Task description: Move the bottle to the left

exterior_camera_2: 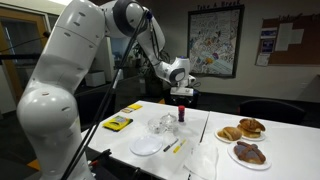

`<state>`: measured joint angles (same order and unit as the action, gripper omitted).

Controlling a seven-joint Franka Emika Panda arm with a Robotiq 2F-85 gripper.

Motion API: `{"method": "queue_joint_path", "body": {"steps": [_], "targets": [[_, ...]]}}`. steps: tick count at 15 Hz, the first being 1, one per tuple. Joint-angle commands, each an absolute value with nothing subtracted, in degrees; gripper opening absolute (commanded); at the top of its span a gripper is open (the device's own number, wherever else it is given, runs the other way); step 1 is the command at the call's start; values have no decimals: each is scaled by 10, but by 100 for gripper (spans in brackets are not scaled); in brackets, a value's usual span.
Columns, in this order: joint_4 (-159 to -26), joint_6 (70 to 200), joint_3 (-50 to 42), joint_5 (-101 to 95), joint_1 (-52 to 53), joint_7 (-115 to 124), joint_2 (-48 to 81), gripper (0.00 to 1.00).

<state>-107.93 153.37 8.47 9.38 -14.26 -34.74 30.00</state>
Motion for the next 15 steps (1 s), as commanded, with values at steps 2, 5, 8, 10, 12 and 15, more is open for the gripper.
{"method": "queue_joint_path", "body": {"steps": [2,5,8,10,12,15], "targets": [[-1020,1504,115,104,-164,-384,354,100],[-996,1499,115,95,-158,-377,380,100],[-974,1497,112,87,-153,-369,404,100],[-962,1498,112,83,-151,-366,417,100],[-952,1500,112,81,-150,-364,427,100],[-938,1501,110,76,-147,-360,439,67]]}}
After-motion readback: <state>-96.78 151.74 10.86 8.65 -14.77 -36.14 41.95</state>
